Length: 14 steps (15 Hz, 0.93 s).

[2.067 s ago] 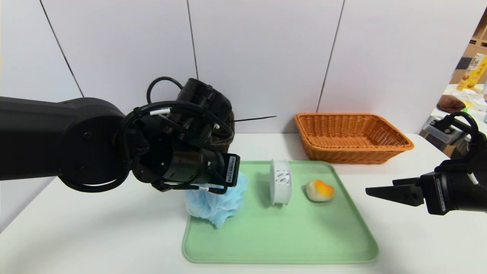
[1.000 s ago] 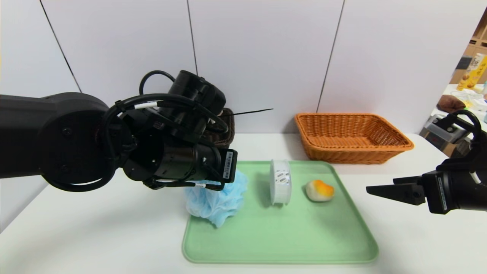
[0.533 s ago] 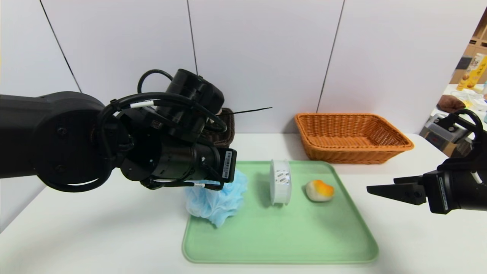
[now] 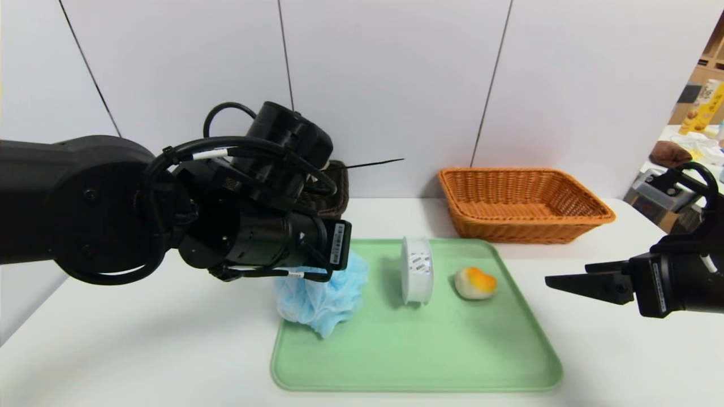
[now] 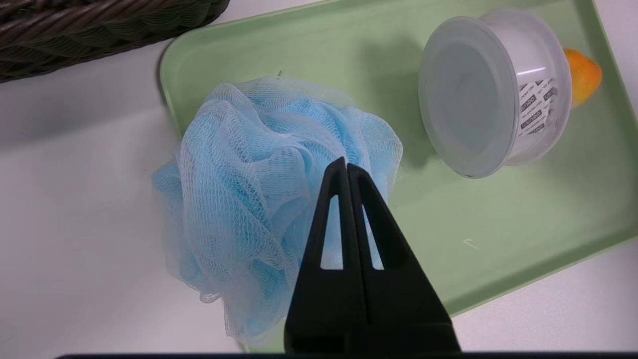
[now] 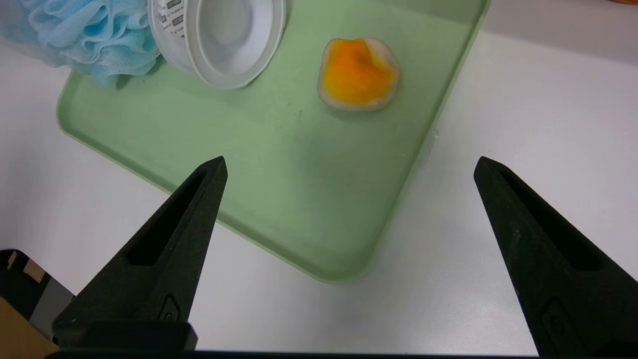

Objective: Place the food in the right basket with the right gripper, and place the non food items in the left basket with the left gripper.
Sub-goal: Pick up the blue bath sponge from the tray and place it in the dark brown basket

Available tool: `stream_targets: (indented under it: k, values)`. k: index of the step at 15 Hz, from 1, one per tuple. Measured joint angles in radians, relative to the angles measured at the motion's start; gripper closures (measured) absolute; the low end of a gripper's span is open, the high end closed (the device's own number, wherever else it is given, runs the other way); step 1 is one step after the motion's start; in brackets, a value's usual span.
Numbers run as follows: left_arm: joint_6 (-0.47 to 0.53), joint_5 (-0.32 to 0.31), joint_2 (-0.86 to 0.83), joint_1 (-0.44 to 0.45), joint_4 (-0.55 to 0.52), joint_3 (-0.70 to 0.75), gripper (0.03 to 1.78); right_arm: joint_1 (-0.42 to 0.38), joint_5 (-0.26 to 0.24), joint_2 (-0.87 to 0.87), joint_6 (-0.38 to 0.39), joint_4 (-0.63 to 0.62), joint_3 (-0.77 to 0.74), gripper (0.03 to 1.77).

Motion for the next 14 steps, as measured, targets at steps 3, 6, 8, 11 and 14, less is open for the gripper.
stream_targets:
  k: [3, 6, 8, 11, 14]
  values:
    - [0.004, -0.001, -0.003, 0.000, 0.005, 0.003, 1.67, 0.000, -0.001, 0.000, 0.000, 0.000, 0.000, 0.09]
    - [0.009, -0.001, -0.009, 0.000, 0.013, 0.006, 1.17, 0.000, -0.001, -0.003, 0.000, 0.000, 0.000, 0.09]
    - [0.010, -0.002, -0.013, 0.000, 0.019, 0.007, 0.92, -0.001, 0.000, -0.006, 0.000, -0.001, -0.001, 0.09]
    - [0.008, -0.001, -0.015, 0.001, 0.024, 0.007, 0.66, 0.000, 0.000, -0.008, 0.000, -0.001, -0.001, 0.09]
    - [0.000, 0.001, -0.014, 0.003, 0.020, 0.004, 0.48, 0.000, 0.000, -0.011, 0.000, 0.000, -0.002, 0.09]
